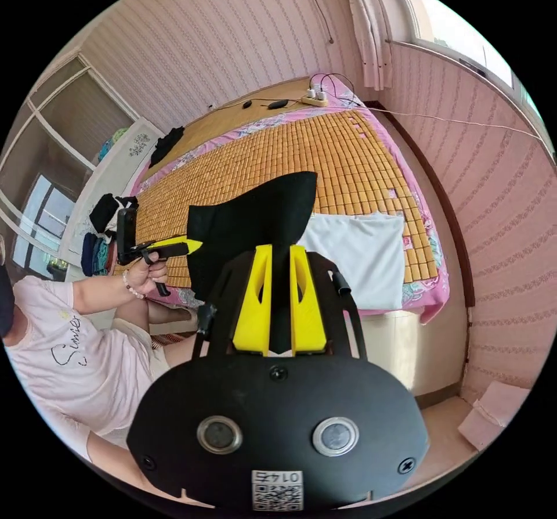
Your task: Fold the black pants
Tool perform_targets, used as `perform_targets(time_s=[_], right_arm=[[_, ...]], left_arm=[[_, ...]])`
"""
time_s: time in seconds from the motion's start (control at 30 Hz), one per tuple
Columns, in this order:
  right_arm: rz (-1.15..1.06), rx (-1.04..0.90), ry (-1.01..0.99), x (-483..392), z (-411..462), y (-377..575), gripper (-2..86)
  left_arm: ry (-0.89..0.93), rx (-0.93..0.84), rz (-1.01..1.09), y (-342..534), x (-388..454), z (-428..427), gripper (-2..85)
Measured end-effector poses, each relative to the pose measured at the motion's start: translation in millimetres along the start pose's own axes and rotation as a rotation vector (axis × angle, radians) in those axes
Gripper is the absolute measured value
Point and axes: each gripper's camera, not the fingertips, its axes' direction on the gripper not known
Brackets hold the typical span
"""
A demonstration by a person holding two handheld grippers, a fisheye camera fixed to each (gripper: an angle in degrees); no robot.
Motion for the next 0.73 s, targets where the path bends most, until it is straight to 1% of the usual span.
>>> perform_targets(time_s=[0.07, 0.1, 0.13, 0.2, 0.23, 0.3, 0.4, 0.47, 0.5, 0.57, 0.6, 0.63, 0.67, 0.7, 0.73], right_arm=[[0.151, -0.042, 0.101, 40, 28, -6, 7.0], [0.226, -0.079, 0.130, 56, 48, -1, 7.1], [0.263, -0.082, 0.107, 59, 63, 11, 7.3], [0.235, -0.020, 0.066, 41, 75, 37, 7.5], [0.215, 0.015, 0.087, 22, 81, 57, 7.7], [0.207, 0.072, 0.114, -10, 83, 91, 7.6], [0.204, 0.155, 0.102, -69, 85, 140, 7.0], [0.169, 0.158, 0.107, -112, 91, 158, 5.9], [0.125, 0.150, 0.095, -143, 96, 163, 5.8], [0.029, 0.157, 0.054, -196, 102, 164, 6.6], [-0.045, 0.176, 0.021, -234, 106, 161, 7.5], [-0.123, 0.167, -0.015, -272, 112, 154, 8.6], [-0.167, 0.155, -0.037, -292, 115, 150, 8.7], [-0.257, 0.138, -0.084, -334, 120, 141, 8.9], [-0.359, 0.138, -0.134, -379, 123, 132, 8.7]], left_arm=[[-0.118, -0.095, 0.009, -14, -2, 62, 6.5], [-0.158, -0.133, 0.007, -14, -3, 74, 6.0], [-0.232, -0.182, -0.019, -14, -5, 90, 5.0], [-0.220, -0.191, -0.003, -12, -6, 91, 5.1], [-0.198, -0.204, 0.023, -10, -5, 86, 5.1], [-0.215, -0.208, 0.087, -2, -4, 69, 4.8], [-0.274, -0.153, 0.168, 34, -1, 13, 4.7], [-0.305, -0.095, 0.195, 82, 0, -52, 4.5], [-0.321, -0.082, 0.207, 96, 1, -69, 4.5], [-0.437, -0.065, 0.221, 157, 4, -138, 4.2], [-0.467, -0.060, 0.214, 172, 4, -157, 4.2], [-0.521, -0.034, 0.187, 202, 5, -194, 4.3], [-0.566, 0.010, 0.152, 233, 5, -236, 4.4], [-0.584, 0.039, 0.130, 249, 5, -258, 4.5], [-0.616, 0.108, 0.081, 282, 4, -302, 4.8]])
